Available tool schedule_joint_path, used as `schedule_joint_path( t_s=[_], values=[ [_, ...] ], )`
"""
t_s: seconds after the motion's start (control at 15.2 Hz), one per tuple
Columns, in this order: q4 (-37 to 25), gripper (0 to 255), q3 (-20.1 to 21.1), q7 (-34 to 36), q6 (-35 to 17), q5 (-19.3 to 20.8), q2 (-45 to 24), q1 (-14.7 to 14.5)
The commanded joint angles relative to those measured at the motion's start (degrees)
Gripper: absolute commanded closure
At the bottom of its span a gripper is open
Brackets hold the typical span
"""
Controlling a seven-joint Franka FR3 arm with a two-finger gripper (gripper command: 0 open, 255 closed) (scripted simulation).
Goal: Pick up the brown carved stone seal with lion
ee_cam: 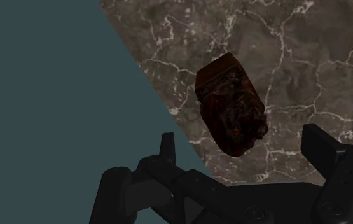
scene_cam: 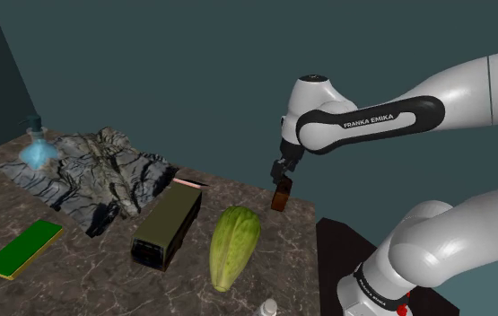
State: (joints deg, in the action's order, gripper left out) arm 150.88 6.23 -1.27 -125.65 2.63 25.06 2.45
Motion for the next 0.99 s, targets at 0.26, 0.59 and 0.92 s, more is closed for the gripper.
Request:
schedule_joint_path(
  t_s=[0.26, 0.59, 0.92],
  values=[
    [0.5, 255, 0.0, 0.0, -0.9, 0.1, -0.4, 0.0],
    [0.4, 255, 0.0, 0.0, -0.9, 0.1, -0.4, 0.1],
    [-1.5, 255, -0.1, -0.3, 2.7, -0.2, 1.2, -0.1]
  ],
)
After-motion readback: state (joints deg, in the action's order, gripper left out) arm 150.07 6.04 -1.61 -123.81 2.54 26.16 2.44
